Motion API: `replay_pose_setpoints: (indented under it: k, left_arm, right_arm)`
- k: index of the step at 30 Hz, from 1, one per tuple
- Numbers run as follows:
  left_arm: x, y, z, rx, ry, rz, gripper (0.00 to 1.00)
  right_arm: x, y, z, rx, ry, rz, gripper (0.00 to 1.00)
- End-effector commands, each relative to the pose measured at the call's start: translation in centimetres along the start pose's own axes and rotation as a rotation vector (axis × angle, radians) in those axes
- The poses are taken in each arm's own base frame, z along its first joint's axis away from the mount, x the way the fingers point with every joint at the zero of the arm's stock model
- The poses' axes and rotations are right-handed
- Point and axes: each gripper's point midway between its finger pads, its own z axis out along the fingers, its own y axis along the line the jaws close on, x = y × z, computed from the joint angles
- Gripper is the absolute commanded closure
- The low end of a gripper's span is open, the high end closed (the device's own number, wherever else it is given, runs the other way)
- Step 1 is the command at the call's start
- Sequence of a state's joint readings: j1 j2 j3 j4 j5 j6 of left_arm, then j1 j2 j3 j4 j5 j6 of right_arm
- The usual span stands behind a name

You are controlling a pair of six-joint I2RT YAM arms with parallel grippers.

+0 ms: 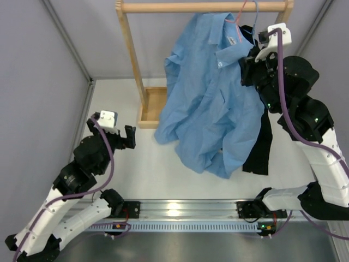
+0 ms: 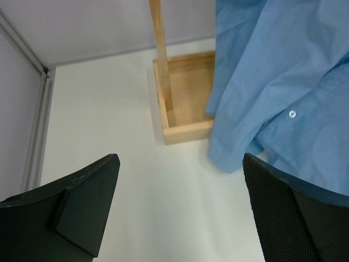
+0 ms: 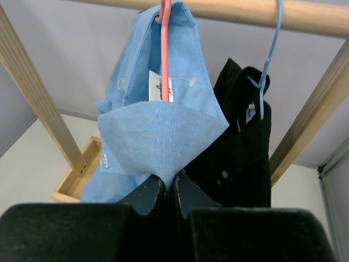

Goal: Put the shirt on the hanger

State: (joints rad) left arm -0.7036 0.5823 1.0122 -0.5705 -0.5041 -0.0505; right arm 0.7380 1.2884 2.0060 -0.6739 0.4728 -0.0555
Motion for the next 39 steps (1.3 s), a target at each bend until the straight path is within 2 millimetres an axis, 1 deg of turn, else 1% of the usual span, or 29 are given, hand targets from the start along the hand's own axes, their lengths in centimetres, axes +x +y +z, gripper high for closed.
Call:
replay_pose_setpoints:
  k: [1,2,3,5,6,7,9,11,12,14,15,16,18,19,20,22,23,24,26,27,29,31,35,37,38,39]
  left_arm:
    - [1.3,0.6,1.2,-0.059,-0.048,-0.011,0.02]
    - [1.4,0.6,1.4,-0.059,-0.052,-0.014,0.02]
    - [1.5,1.0,1.5,-0.076,-0.046,-0.013,0.02]
    - [1.7,1.2,1.6,-0.081,-0.044,-0.021,0.02]
    - [1.8,1.4,1.5,-0.087,-0.045,-0.024,0.02]
    - [1.9,1.3,1.5,-0.082,-0.044,-0.024,0.02]
    - [2.1,1.3,1.4,-0.074,-0.045,-0.024,0.02]
    - [2.3,1.4,1.4,-0.079,-0.043,-0.026,0.02]
    - [2.3,1.6,1.4,-0.085,-0.045,-0.027,0.02]
    - [2.4,1.8,1.3,-0.091,-0.044,-0.027,0.02]
    - [2.6,2.0,1.4,-0.094,-0.039,-0.025,0.02]
    - [2.7,2.0,1.5,-0.096,-0.038,-0.024,0.02]
    - [3.0,2.2,1.6,-0.102,-0.031,-0.021,0.02]
    - [3.0,2.1,1.6,-0.099,-0.03,-0.021,0.02]
    - [3.1,2.2,1.7,-0.101,-0.029,-0.018,0.02]
    - [3.1,2.2,1.7,-0.101,-0.028,-0.018,0.02]
    - [3.1,2.2,1.7,-0.101,-0.03,-0.018,0.02]
    - [3.1,2.3,1.7,-0.102,-0.028,-0.017,0.02]
    - [3.2,2.4,1.7,-0.104,-0.028,-0.02,0.02]
    - [3.2,2.6,1.7,-0.11,-0.029,-0.022,0.02]
    - [3.1,2.7,1.7,-0.114,-0.03,-0.021,0.02]
    - [3.2,2.7,1.7,-0.113,-0.03,-0.021,0.02]
    - [3.1,2.8,1.5,-0.114,-0.036,-0.026,0.02]
    - [3.2,3.0,1.4,-0.12,-0.04,-0.036,0.02]
    - [3.2,3.0,1.3,-0.118,-0.042,-0.039,0.02]
    - [3.2,3.0,1.2,-0.115,-0.048,-0.043,0.02]
  right_arm:
    - [-1.0,0.5,0.1,0.007,-0.104,0.123,1.0]
    - [0.1,0.8,0.5,0.005,-0.087,0.142,1.0]
    - [1.7,1.4,0.9,0.002,-0.075,0.17,1.0]
    - [3.2,1.9,1.1,0.0,-0.073,0.202,1.0]
    - [5.0,2.2,1.2,0.004,-0.054,0.217,1.0]
    - [4.5,2.4,1.3,0.001,-0.09,0.245,1.0]
    - [5.6,2.7,2.0,0.011,-0.078,0.25,1.0]
    - [5.2,3.0,2.8,0.017,-0.099,0.25,1.0]
    - [4.9,3.1,3.7,0.035,-0.104,0.237,1.0]
    - [4.1,3.3,4.7,0.054,-0.118,0.23,1.0]
    - [3.1,3.1,5.4,0.085,-0.137,0.227,1.0]
    - [2.8,3.1,5.8,0.099,-0.141,0.224,1.0]
    - [1.3,2.7,6.3,0.138,-0.179,0.23,1.0]
    - [0.9,3.0,6.4,0.144,-0.192,0.232,1.0]
    - [-0.1,3.2,6.7,0.154,-0.217,0.241,1.0]
    - [-0.5,3.5,7.2,0.154,-0.22,0.246,1.0]
    - [-0.5,3.8,7.8,0.156,-0.217,0.24,1.0]
    - [-1.0,4.3,8.6,0.154,-0.22,0.236,1.0]
    - [-1.1,4.9,9.6,0.153,-0.21,0.224,1.0]
    - [-1.1,5.5,10.6,0.155,-0.208,0.217,1.0]
    - [-1.2,5.7,11.3,0.167,-0.207,0.22,1.0]
    - [-0.8,5.9,12.2,0.188,-0.201,0.218,1.0]
    - [1.2,6.7,13.4,0.191,-0.166,0.224,1.0]
    - [2.7,7.3,13.9,0.191,-0.141,0.227,1.0]
    - [3.2,7.3,14.0,0.198,-0.135,0.227,1.0]
    - [4.0,7.3,14.1,0.207,-0.123,0.232,1.0]
